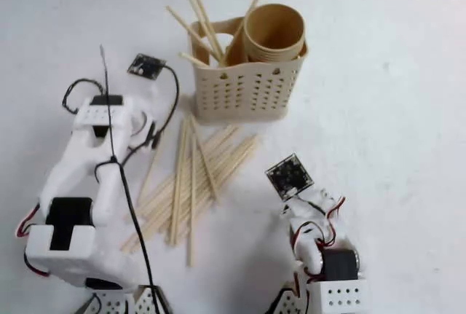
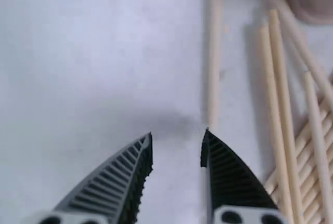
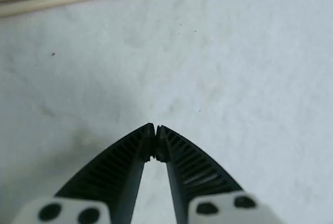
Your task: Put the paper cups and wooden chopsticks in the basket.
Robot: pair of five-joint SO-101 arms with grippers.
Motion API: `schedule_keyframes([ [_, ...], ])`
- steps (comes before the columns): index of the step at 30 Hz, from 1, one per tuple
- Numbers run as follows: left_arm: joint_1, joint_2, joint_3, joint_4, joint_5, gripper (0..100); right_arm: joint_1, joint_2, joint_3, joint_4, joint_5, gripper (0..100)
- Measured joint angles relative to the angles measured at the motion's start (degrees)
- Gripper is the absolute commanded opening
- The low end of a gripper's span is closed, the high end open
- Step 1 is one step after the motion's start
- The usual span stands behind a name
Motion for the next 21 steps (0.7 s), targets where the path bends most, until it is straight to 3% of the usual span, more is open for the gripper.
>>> schedule_keyframes([
  [9, 6.24, 1.23, -5.01, 1.23, 6.51, 17, 0.00, 0.00, 0.00, 0.00, 0.00, 1.9],
  [16, 6.15, 10.37, -6.86, 0.00, 7.91, 17, 0.00, 0.00, 0.00, 0.00, 0.00, 1.9],
  [21, 5.45, 14.68, -13.10, 5.27, 8.00, 16, 0.00, 0.00, 0.00, 0.00, 0.00, 1.9],
])
